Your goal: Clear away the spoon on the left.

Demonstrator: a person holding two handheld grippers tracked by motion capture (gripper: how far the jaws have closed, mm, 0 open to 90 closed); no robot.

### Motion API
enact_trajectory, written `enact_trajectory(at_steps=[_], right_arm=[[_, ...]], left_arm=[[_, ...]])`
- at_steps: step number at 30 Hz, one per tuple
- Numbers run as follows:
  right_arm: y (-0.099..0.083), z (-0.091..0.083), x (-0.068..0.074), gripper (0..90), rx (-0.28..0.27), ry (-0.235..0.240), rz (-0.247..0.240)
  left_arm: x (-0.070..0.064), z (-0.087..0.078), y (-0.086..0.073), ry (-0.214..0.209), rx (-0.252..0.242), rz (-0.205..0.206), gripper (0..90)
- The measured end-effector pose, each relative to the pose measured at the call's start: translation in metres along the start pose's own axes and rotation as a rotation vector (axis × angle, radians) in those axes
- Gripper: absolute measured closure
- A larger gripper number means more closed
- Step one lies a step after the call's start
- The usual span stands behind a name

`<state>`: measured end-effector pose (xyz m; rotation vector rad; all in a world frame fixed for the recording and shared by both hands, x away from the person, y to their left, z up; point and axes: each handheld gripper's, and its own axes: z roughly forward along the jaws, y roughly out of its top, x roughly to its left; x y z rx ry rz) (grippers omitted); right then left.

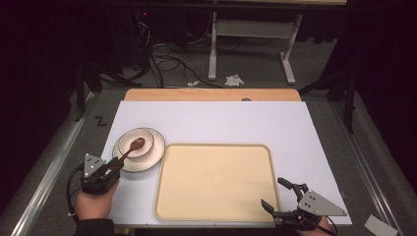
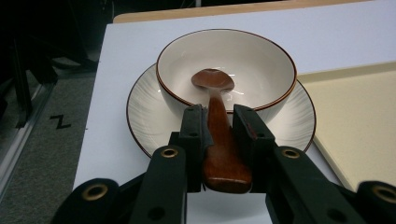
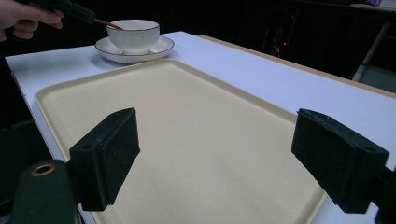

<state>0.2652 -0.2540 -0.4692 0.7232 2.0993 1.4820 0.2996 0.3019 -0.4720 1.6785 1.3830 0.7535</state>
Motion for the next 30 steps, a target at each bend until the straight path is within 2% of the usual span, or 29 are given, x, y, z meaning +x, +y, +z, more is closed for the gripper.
enact_trajectory(at_steps=[11,24,30], right_arm=[[0.0000,0.0001,0.0001,16.2,-0.005,0.004,-0.001],[0.0001,-0.0002,0.0006,16.2,0.002,0.002,0.001],[0.0001,0.0001,0.0003,16.2,-0.003,0.001,0.000]], left_arm=[[-0.0033,0.0043,-0.0001,0.039,0.010,-0.006,74.9],[-0.0056,0.0052,-0.0015,0.060,0.005,-0.018,75.0],[-0.0058,0.0031,-0.0009,0.055,-0.006,-0.026,75.1]])
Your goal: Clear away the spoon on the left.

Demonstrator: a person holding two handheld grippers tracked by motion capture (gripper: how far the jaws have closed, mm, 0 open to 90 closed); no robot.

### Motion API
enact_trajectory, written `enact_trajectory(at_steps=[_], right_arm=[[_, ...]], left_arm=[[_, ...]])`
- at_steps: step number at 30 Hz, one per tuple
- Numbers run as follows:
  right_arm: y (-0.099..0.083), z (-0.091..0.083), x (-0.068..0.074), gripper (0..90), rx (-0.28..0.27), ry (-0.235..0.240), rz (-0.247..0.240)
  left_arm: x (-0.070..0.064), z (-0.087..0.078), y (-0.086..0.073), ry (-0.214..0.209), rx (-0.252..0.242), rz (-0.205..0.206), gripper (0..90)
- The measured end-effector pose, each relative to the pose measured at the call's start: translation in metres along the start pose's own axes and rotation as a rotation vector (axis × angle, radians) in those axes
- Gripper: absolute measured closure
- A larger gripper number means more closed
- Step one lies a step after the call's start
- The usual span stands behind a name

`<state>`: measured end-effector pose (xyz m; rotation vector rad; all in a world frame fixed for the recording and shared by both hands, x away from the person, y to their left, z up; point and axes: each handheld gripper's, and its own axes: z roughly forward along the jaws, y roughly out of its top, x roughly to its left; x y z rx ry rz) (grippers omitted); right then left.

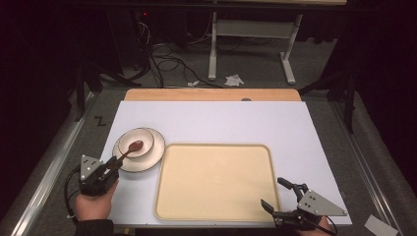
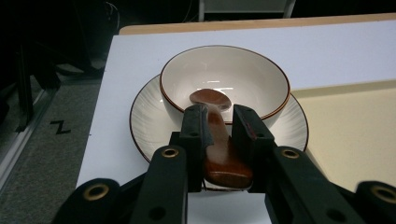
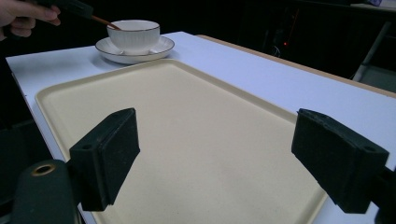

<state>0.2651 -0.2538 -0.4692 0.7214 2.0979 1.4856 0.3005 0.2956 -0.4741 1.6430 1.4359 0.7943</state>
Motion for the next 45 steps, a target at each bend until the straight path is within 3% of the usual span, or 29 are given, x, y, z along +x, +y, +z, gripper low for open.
enact_trajectory(at_steps=[30,45], right_arm=[[0.000,0.000,0.000,16.2,0.000,-0.002,0.007],[0.000,-0.001,-0.001,16.2,-0.003,0.001,0.001]], left_arm=[[-0.004,-0.020,0.010,-0.015,-0.097,-0.027,75.1],[-0.030,-0.038,0.026,-0.078,-0.173,0.028,75.1]])
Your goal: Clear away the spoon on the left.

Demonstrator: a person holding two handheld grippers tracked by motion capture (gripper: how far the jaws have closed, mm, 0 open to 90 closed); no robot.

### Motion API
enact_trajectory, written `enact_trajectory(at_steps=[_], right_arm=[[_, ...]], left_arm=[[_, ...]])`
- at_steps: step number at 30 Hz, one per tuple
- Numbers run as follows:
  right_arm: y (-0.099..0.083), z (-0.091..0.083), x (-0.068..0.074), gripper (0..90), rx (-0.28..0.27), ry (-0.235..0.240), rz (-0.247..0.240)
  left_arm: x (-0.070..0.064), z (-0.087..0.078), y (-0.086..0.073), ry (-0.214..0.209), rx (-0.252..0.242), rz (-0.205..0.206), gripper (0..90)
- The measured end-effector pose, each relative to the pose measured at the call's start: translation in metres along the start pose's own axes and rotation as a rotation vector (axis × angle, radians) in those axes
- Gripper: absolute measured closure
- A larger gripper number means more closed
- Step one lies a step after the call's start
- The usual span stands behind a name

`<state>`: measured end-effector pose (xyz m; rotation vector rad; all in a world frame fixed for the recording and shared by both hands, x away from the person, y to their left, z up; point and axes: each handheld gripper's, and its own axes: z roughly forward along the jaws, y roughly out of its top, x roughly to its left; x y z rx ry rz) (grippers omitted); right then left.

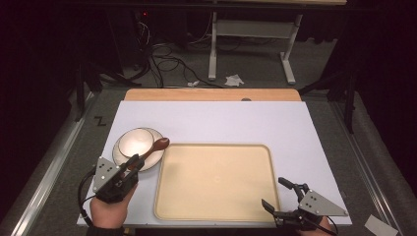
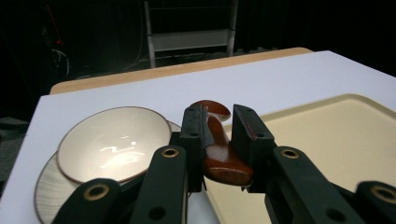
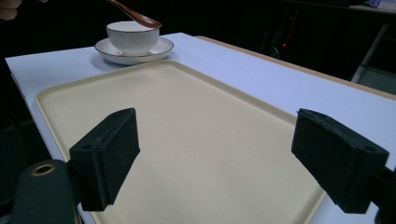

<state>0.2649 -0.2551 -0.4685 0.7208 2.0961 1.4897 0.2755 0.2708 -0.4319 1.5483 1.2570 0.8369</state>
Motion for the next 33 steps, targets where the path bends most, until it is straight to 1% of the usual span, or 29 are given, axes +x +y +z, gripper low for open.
enact_trajectory(at_steps=[2,6,7,8,13,15,19,21,22,23,24,25,28,30,32,33], right_arm=[[0.000,0.000,0.000,16.2,0.001,-0.001,0.001],[0.000,0.000,0.001,16.2,0.001,-0.001,0.002],[0.000,0.000,0.000,16.2,0.001,0.000,0.000],[0.000,0.000,0.000,16.2,0.001,0.000,0.000],[0.000,-0.001,0.000,16.2,0.004,-0.006,0.001],[0.000,-0.001,0.000,16.2,0.004,-0.006,0.002],[0.000,-0.001,0.000,16.2,0.001,-0.005,0.003],[0.000,-0.001,0.000,16.2,0.002,-0.007,0.001],[0.000,-0.001,0.000,16.2,0.004,-0.008,-0.002],[0.000,-0.001,0.001,16.2,0.005,-0.007,-0.001],[0.000,-0.001,0.001,16.2,0.006,-0.007,0.001],[0.000,0.000,0.001,16.2,0.005,-0.005,0.002],[0.000,-0.001,0.001,16.2,0.006,-0.007,0.001],[0.000,-0.001,0.001,16.2,0.005,-0.008,0.000],[0.000,-0.001,0.001,16.2,0.005,-0.007,-0.003],[0.000,-0.001,0.001,16.2,0.005,-0.008,-0.002]], left_arm=[[-0.002,0.000,0.001,-0.006,-0.001,0.003,75.1],[-0.011,0.000,0.002,-0.036,-0.002,0.010,75.2],[-0.016,0.001,0.003,-0.052,-0.001,0.016,75.2],[-0.016,0.001,0.003,-0.052,-0.001,0.016,75.1],[-0.031,0.003,0.004,-0.099,0.000,0.031,75.1],[-0.038,0.005,0.004,-0.113,0.001,0.039,75.1],[-0.048,0.009,0.003,-0.136,0.007,0.048,75.1],[-0.055,0.011,0.002,-0.149,0.013,0.053,75.1],[-0.055,0.011,0.002,-0.149,0.013,0.053,75.1],[-0.059,0.013,0.000,-0.161,0.019,0.053,75.1],[-0.059,0.013,0.000,-0.161,0.019,0.053,75.1],[-0.063,0.015,-0.002,-0.166,0.026,0.055,75.1],[-0.068,0.018,-0.005,-0.172,0.036,0.063,75.1],[-0.074,0.023,-0.008,-0.182,0.048,0.071,75.1],[-0.076,0.025,-0.010,-0.184,0.052,0.074,75.1],[-0.080,0.028,-0.012,-0.195,0.065,0.071,75.1]])
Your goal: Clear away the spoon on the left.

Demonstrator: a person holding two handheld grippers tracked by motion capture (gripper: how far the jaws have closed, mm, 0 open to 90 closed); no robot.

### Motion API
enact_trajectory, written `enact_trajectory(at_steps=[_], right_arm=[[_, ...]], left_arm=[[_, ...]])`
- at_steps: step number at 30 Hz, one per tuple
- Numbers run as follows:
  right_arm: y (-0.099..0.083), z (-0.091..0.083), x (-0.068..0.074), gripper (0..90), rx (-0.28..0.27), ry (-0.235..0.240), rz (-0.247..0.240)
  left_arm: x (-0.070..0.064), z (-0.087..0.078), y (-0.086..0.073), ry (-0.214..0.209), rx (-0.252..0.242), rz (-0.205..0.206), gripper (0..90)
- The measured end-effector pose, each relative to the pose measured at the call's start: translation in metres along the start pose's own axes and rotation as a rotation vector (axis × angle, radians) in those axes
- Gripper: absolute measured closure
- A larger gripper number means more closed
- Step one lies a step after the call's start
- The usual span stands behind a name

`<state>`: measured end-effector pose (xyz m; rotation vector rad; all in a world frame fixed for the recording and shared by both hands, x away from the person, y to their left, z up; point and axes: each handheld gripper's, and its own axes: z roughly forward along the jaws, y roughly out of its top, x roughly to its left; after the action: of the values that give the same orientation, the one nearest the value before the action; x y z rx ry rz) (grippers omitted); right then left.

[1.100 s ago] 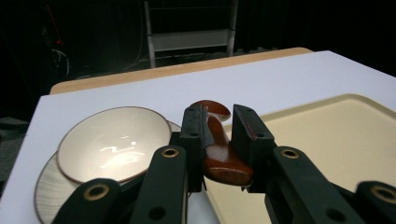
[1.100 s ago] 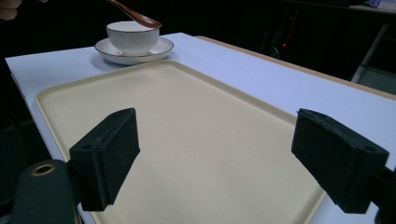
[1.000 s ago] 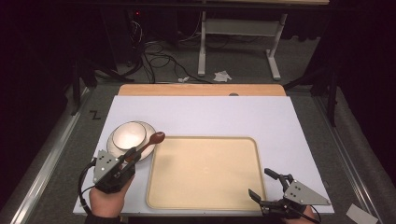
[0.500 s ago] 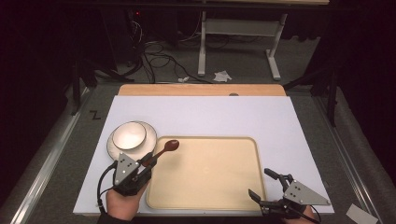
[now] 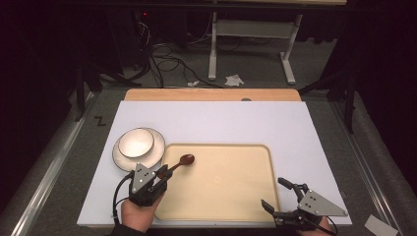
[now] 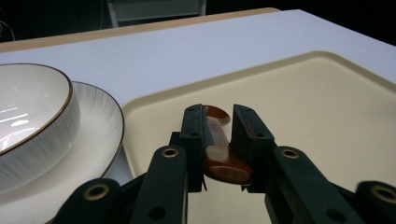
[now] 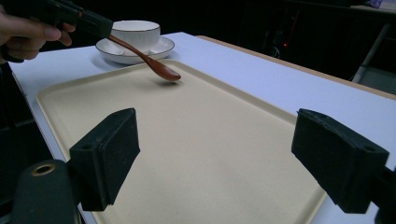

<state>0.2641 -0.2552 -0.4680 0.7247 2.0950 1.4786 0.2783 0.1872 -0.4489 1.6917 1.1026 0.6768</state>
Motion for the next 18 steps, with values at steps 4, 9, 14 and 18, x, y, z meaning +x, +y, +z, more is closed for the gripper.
enact_trajectory(at_steps=[4,9,14,18], right_arm=[[0.000,0.000,0.000,16.2,0.002,0.002,-0.001],[0.000,0.001,0.000,16.2,0.000,0.005,-0.002],[0.000,0.001,0.000,16.2,0.000,0.006,-0.001],[0.000,0.000,0.001,16.2,-0.001,0.008,-0.001]], left_arm=[[-0.004,0.007,-0.004,-0.005,0.015,0.004,75.1],[-0.007,0.015,-0.010,-0.008,0.033,0.009,75.0],[-0.003,0.019,-0.017,-0.023,0.043,-0.022,74.9],[-0.003,0.021,-0.022,-0.035,0.061,-0.017,74.9]])
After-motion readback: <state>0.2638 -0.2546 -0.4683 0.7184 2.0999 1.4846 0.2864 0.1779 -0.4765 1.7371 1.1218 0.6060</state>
